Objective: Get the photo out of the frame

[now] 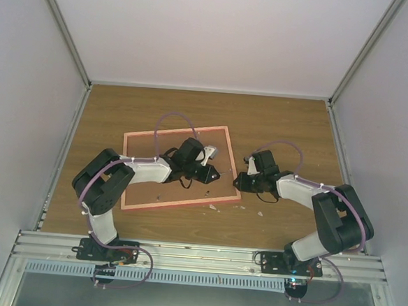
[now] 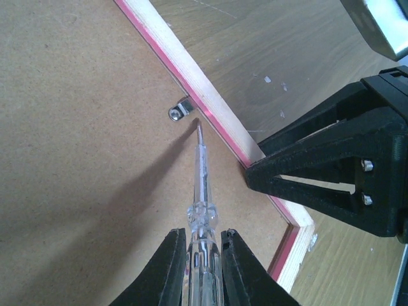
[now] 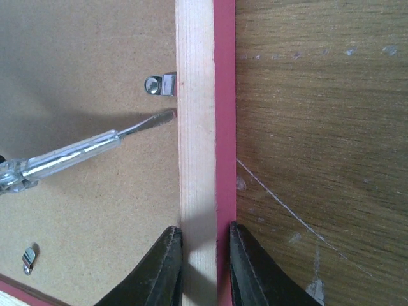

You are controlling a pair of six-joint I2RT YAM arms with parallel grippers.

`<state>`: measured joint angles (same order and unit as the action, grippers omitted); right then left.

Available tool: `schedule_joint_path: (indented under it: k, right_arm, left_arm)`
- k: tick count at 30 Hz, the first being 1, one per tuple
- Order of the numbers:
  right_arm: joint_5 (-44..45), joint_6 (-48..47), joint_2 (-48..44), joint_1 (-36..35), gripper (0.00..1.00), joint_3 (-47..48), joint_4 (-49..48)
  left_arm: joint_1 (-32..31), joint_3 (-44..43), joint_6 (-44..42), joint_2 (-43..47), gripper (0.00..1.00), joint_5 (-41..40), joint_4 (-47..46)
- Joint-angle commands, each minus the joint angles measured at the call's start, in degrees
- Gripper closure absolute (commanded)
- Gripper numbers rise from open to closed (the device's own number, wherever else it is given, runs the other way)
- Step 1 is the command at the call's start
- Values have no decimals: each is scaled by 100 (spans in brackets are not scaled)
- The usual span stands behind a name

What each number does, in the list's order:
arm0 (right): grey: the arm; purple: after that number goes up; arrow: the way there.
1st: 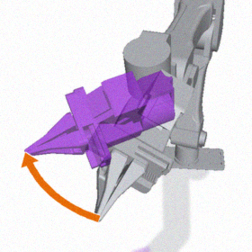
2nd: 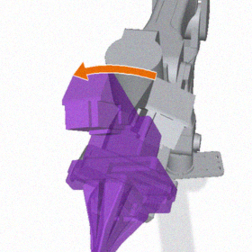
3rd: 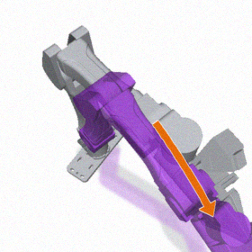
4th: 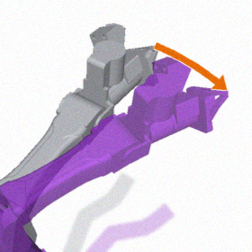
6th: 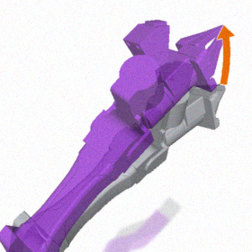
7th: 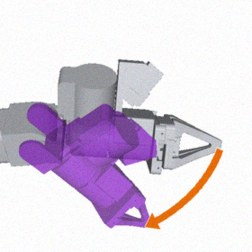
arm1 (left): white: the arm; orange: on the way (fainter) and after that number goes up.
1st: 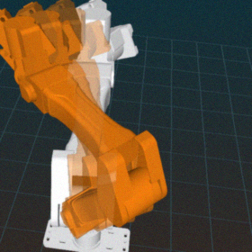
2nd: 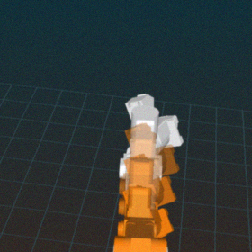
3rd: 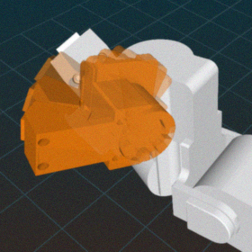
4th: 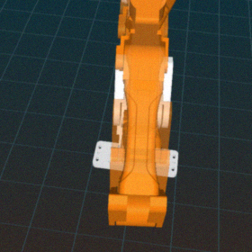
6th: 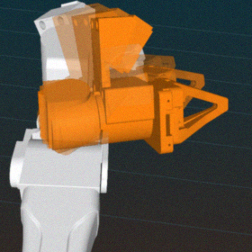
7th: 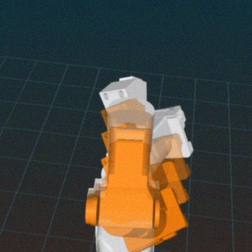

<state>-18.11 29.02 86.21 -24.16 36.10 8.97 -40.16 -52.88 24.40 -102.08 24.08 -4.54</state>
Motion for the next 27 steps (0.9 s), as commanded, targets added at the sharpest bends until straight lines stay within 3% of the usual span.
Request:
schedule_joint_path:
  k: [1, 9, 27]
  right_arm:
    - [-79, 14, 100, -55, 80, -66, -106]
    - [-63, 34, 65, -55, 80, -115, -99]
    - [-58, 113, 15, -54, 80, -209, -167]
  left_arm:
    - [-53, -128, -65, -77, 100, -252, -254]
    - [-29, -28, 128, 6, 100, -802, -309]
    - [-9, 243, 646, 245, 100, -1200, -599]
